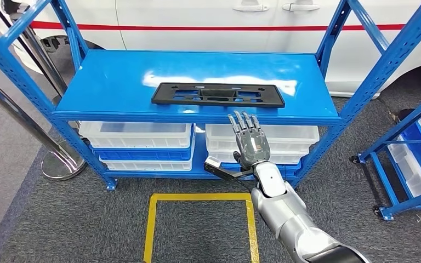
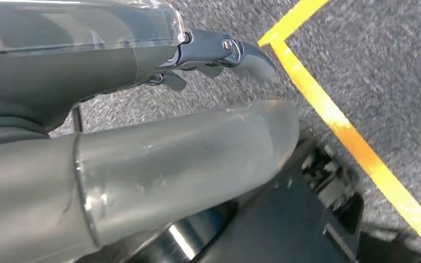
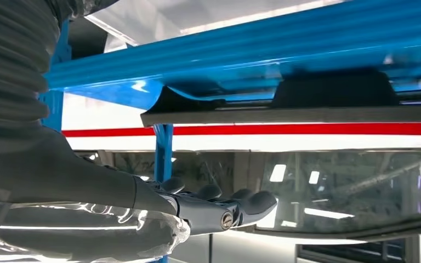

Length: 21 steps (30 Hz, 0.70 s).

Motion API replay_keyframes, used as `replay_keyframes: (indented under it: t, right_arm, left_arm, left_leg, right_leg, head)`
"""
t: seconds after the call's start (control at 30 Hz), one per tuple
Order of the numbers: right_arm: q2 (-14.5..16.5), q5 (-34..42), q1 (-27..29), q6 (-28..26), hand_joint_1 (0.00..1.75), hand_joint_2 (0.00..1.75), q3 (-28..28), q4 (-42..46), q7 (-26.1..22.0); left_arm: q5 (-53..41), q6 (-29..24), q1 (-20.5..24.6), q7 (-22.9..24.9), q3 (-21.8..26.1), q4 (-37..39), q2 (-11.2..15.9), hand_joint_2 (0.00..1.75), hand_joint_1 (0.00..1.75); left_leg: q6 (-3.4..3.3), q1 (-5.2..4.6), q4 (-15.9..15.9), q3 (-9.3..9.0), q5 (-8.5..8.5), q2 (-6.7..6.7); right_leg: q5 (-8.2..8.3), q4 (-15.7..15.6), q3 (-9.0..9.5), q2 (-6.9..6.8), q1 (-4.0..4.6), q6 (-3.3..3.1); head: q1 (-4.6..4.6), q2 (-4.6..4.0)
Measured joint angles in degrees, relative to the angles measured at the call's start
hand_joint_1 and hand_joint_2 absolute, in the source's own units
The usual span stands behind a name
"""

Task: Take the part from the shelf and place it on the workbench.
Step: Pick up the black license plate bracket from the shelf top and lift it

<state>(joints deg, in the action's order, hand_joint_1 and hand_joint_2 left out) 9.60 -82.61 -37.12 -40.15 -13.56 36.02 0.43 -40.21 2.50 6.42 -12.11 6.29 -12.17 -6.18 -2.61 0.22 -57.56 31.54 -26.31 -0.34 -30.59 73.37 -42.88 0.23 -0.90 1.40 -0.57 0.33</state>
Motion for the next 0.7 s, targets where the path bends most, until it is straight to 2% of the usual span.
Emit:
replay_keyframes:
  t: [0.07, 0.13, 0.17, 0.23, 0.27, 0.3, 0.37, 0.43, 0.47, 0.5, 0.53, 0.63, 0.67, 0.7]
  right_arm:
    - [-0.04, -0.05, 0.01, 0.01, 0.00, 1.75, 0.11, -0.02, 0.02]
    - [-0.09, -0.07, -0.03, 0.03, 0.00, 1.75, 0.33, -0.09, 0.01]
    - [-0.12, -0.05, 0.01, 0.03, 0.00, 1.75, 0.45, -0.12, 0.01]
    - [-0.19, -0.03, 0.06, 0.01, 0.00, 1.75, 0.64, -0.12, 0.01]
    - [-0.23, -0.02, 0.05, 0.00, 0.00, 1.75, 0.74, -0.11, 0.01]
    - [-0.25, -0.01, -0.03, 0.00, 0.00, 1.75, 0.81, -0.10, 0.01]
    - [-0.23, 0.01, -0.12, 0.00, 0.00, 1.75, 0.90, -0.09, 0.01]
    - [-0.22, 0.01, 0.00, 0.00, 0.00, 1.75, 0.91, -0.09, 0.01]
    - [-0.22, 0.01, 0.07, 0.00, 0.00, 1.75, 0.92, -0.09, 0.01]
    - [-0.22, 0.01, 0.12, 0.00, 0.00, 1.75, 0.92, -0.09, 0.01]
    - [-0.22, 0.01, 0.13, 0.00, 0.00, 1.75, 0.93, -0.09, 0.01]
    - [-0.21, 0.03, 0.17, 0.02, 0.00, 1.75, 1.16, -0.10, 0.01]
    - [-0.21, 0.04, 0.22, 0.03, 0.00, 1.75, 1.32, -0.08, 0.01]
    - [-0.21, 0.05, 0.24, 0.03, 0.00, 1.75, 1.52, -0.03, 0.01]
  left_arm:
    - [-0.03, 0.02, -0.05, 0.00, 0.00, 0.01, -0.04, 0.00, 0.00]
    - [-0.10, 0.03, 0.13, 0.00, 0.00, 0.02, -0.06, 0.00, 0.00]
    - [-0.15, 0.04, 0.21, 0.00, 0.00, 0.02, -0.05, 0.00, 0.00]
    - [-0.28, 0.04, 0.33, -0.01, 0.00, 0.02, -0.05, 0.00, 0.00]
    - [-0.36, 0.04, 0.35, -0.02, 0.00, 0.02, -0.05, 0.00, 0.00]
    - [-0.42, 0.04, 0.40, -0.03, 0.00, 0.02, -0.05, 0.00, 0.00]
    - [-0.49, 0.05, 0.49, -0.05, 0.00, 0.02, -0.05, 0.00, 0.00]
    - [-0.50, 0.10, 0.36, -0.07, 0.00, 0.02, -0.07, 0.00, 0.00]
    - [-0.51, 0.12, 0.25, -0.07, 0.00, 0.02, -0.07, 0.00, 0.00]
    - [-0.52, 0.13, 0.16, -0.07, 0.00, 0.02, -0.07, 0.00, 0.00]
    - [-0.54, 0.13, 0.12, -0.07, 0.00, 0.02, -0.07, 0.00, 0.00]
    - [-0.63, 0.13, 0.01, -0.05, 0.01, 0.03, 0.03, 0.00, 0.00]
    - [-0.72, 0.13, -0.05, -0.04, 0.02, 0.04, 0.07, 0.00, 0.00]
    - [-0.87, 0.13, -0.05, -0.02, 0.02, 0.04, 0.09, 0.00, 0.00]
  left_leg:
    - [0.49, 0.14, -0.15, -1.27, -1.22, 0.00]
    - [1.24, 0.14, -0.28, -1.93, -2.33, -0.03]
    - [1.66, 0.07, -0.38, -2.10, -2.65, -0.03]
    - [2.31, 0.02, -0.56, -2.52, -2.98, -0.01]
    - [2.53, 0.07, -1.55, -2.40, -2.82, 0.00]
    - [2.67, 0.16, -3.56, -1.46, -2.62, 0.00]
    - [2.94, 0.30, -10.72, 2.77, -3.43, 0.03]
    - [3.07, 0.32, -16.72, 7.55, -6.89, 0.03]
    - [3.02, 0.32, -17.47, 9.01, -8.43, 0.03]
    - [2.85, 0.30, -16.51, 9.70, -8.84, 0.03]
    - [2.54, 0.23, -14.02, 9.67, -7.64, 0.02]
    - [1.06, -0.56, -3.70, 8.20, 2.18, -0.13]
    - [0.67, -0.86, -1.74, 7.86, 4.45, -0.23]
    - [0.40, -1.09, -0.92, 7.59, 5.06, -0.31]
  right_leg:
    - [5.32, -7.15, 1.84, -0.16, -0.20, 0.22]
    - [8.40, -12.72, 3.33, -0.27, -0.02, -0.33]
    - [8.66, -13.75, 3.52, -0.25, 0.07, -0.85]
    - [8.17, -13.95, 4.09, -0.11, 0.16, -1.84]
    - [8.00, -14.11, 4.60, -0.04, 0.10, -2.22]
    - [7.72, -14.21, 5.21, -0.03, 0.10, -2.57]
    - [6.87, -14.38, 6.50, -0.03, 0.17, -3.10]
    - [5.72, -14.41, 7.86, 0.03, 0.38, -3.37]
    - [5.10, -14.41, 8.64, 0.11, 0.50, -3.42]
    - [4.46, -14.41, 9.51, 0.20, 0.65, -3.44]
    - [3.82, -14.42, 10.42, 0.27, 0.82, -3.44]
    - [1.95, -14.35, 12.27, 0.48, 1.19, -3.10]
    - [1.50, -14.24, 12.62, 0.60, 1.21, -2.82]
    - [1.27, -14.01, 12.95, 0.72, 1.23, -2.48]
  head:
    - [0.01, 0.00]
    - [0.01, 0.00]
    - [0.02, 0.00]
    - [0.02, 0.00]
    - [0.02, 0.00]
    - [0.01, 0.00]
    - [0.02, 0.00]
    - [0.02, 0.00]
    - [0.02, 0.00]
    - [0.01, 0.00]
    - [0.02, 0.00]
    - [0.04, 0.00]
    - [0.03, 0.00]
    - [0.05, 0.00]
